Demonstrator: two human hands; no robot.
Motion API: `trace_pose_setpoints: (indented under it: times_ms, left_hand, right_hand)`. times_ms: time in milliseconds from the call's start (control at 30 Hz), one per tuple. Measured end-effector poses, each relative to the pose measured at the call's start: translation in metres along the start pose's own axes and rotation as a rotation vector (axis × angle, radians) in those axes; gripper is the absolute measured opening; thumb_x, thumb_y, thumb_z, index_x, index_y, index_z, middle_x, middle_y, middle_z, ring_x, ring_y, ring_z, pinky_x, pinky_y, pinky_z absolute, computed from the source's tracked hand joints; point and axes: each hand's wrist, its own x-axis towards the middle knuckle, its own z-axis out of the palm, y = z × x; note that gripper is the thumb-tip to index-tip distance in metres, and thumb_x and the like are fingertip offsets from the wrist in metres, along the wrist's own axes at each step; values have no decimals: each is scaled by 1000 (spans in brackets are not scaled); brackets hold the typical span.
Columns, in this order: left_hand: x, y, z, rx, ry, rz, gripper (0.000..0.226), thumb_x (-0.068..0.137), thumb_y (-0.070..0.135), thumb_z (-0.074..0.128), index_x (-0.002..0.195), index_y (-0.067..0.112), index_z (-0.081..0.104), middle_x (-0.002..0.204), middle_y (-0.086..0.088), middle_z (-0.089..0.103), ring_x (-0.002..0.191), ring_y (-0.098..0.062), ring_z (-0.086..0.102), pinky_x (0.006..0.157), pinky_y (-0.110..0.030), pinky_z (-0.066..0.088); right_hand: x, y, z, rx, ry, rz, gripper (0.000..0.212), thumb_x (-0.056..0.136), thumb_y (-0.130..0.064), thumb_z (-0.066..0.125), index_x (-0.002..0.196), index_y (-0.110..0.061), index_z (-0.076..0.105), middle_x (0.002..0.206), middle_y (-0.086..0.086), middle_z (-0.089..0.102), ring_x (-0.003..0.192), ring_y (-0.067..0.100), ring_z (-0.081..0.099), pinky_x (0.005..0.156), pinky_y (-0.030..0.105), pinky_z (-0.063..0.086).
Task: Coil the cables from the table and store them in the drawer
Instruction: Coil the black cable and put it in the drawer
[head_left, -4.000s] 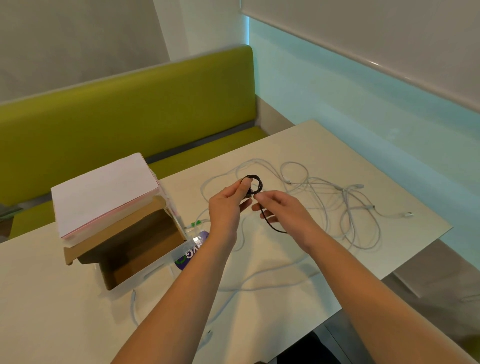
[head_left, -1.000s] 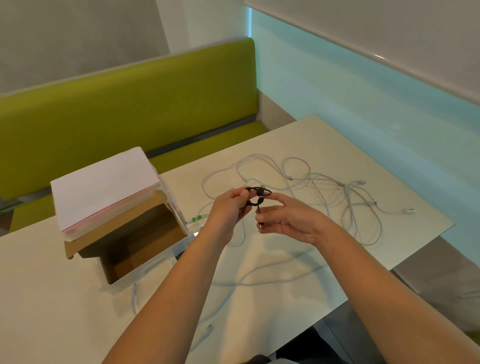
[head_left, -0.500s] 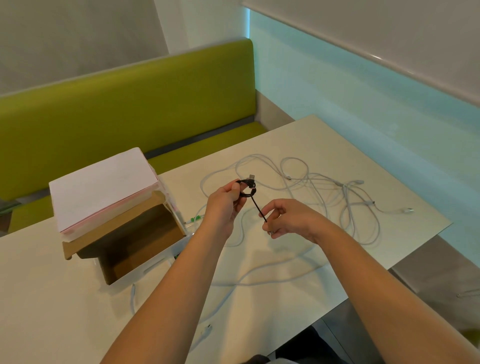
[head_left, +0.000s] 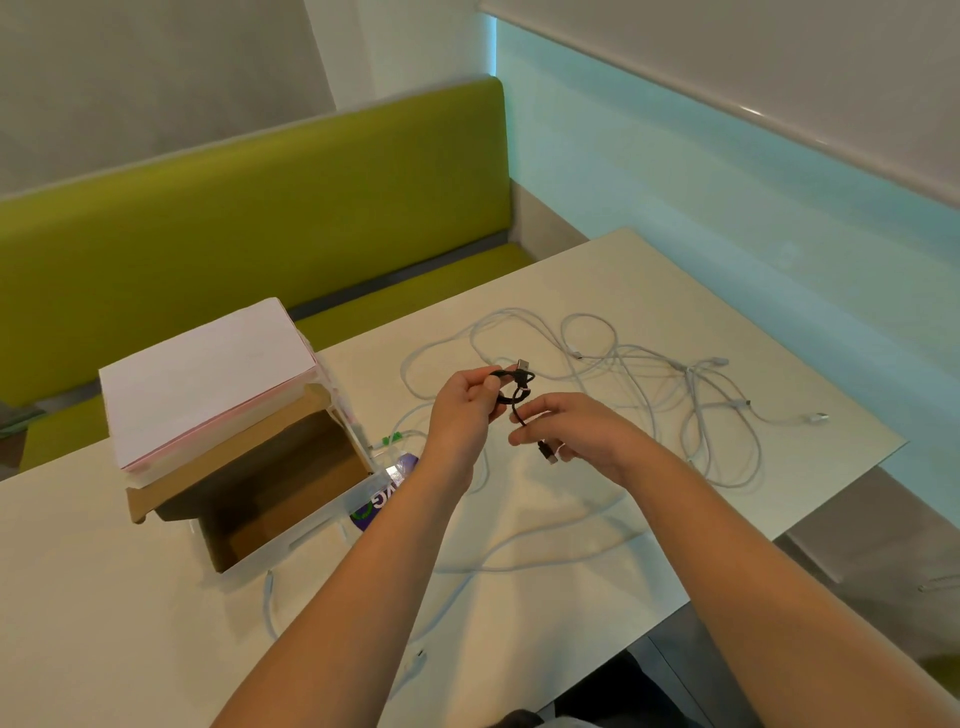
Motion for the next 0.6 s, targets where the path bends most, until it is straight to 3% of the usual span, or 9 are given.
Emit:
trace_pose_setpoints:
  times_ms: [100,200,300,367,433,500,600]
  left_hand:
    - [-3,-4,2,29,-7,32,21,102,11,48,117,3,59,107,-7,70,75,-4,66,81,-20,54]
    - [-3,-5,1,38,6,25,22,102,12,49,119,4,59,111,-5,70,86,-5,63,84,-20,53]
    - [-2,-5,1,15,17,11,21,102,11,49,119,4,59,106,-1,70,83,-5,61,81,-18,53]
    - [-2,-3,1,-2,18,5,20,102,11,49,118,4,59,100,4,69,82,-5,60,79,-17,53]
    - [-2,-2,2,-23,17,0,20,102,11,48,117,5,59,98,6,69,82,-7,60,78,-17,52]
    - [-2,-1,2,-51,25,-15,19,102,11,48,116,6,59,99,5,69,82,-9,60,78,-17,51]
    - [-1,2,3,-87,55,-56,16,102,11,46,106,12,62,99,4,68,84,-11,57,79,-17,51]
  right_hand:
    - [-2,2,-3,34,-80,3,31,74,-11,74,103,-22,69,98,10,74,68,13,52,61,26,32]
    - [-4,6,-5,-25,-99,-13,29,82,4,66,103,-16,69,95,5,76,62,7,56,56,22,33]
    - [-3,11,-2,85,-111,-11,27,84,9,61,102,-10,67,92,9,73,66,15,57,58,23,45]
    - [-2,10,-1,195,-121,8,22,88,4,58,105,-7,65,91,11,69,71,20,60,67,28,53]
    - [-4,7,1,273,-108,12,18,92,-13,60,108,-7,65,88,12,69,71,23,63,70,32,56]
    - [-4,5,3,215,-38,-22,24,95,-30,60,106,-10,68,82,11,70,64,22,62,65,32,57]
    - [-5,4,5,87,37,-64,23,97,-28,58,98,-9,70,74,9,70,56,22,62,54,28,55]
